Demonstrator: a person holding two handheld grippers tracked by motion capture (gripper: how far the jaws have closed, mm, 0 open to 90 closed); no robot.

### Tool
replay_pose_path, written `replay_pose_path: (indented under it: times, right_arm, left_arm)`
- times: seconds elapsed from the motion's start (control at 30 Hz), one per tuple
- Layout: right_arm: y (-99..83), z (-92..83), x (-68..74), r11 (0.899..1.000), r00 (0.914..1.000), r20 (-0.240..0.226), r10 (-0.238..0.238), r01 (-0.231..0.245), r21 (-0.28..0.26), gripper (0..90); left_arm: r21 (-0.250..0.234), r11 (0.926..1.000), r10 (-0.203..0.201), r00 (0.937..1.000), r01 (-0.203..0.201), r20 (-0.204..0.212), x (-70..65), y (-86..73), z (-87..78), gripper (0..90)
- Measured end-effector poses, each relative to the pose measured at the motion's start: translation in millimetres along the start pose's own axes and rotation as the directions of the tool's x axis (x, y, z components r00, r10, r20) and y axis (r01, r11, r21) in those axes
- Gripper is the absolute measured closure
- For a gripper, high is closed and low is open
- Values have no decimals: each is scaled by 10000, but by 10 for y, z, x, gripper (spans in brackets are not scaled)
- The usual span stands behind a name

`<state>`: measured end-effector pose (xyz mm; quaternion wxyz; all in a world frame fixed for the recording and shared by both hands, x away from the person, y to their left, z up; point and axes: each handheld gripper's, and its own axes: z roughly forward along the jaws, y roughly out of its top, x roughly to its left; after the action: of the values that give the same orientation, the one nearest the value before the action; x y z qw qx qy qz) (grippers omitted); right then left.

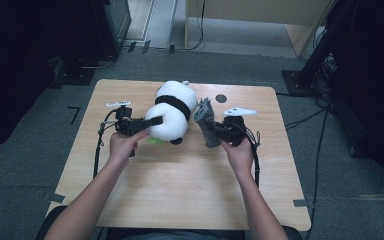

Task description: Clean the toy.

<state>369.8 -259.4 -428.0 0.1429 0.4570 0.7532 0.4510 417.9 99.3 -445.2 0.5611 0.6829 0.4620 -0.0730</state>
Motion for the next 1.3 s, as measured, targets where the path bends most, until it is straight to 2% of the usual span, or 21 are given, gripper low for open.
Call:
replay_pose_path:
  times: [0.2,0.4,0.6,0.83,1.03,1.2,1.3]
  right_arm:
    - [19,-105,-89,9998,9997,156,206,-205,-34,807]
    - [18,-218,-224,9984,9983,347,476,-464,-327,801]
    - [7,-294,-341,9965,9961,481,746,-726,-418,802]
    - [-5,-405,-513,9928,9907,756,1128,-1093,-492,802]
    - [-17,-454,-625,9918,9876,984,1227,-1185,-468,802]
    - [-44,-506,-733,9891,9831,1143,1432,-1383,-498,802]
    - [-74,-534,-823,9871,9790,1294,1574,-1523,-486,802]
  left_arm:
    - [-150,9999,28,9999,-30,-131,61,26,-65,471]
    - [-307,9995,63,9992,-75,-389,136,46,-122,471]
    - [-130,9975,681,9916,-700,-1101,200,106,-183,470]
    - [-373,9988,264,9938,-306,-1076,328,152,-289,470]
    - [-226,9984,487,9880,-526,-1468,403,188,-346,470]
    - [-398,9989,190,9898,-249,-1410,497,208,-420,470]
    - [-421,9988,178,9875,-247,-1564,548,216,-461,470]
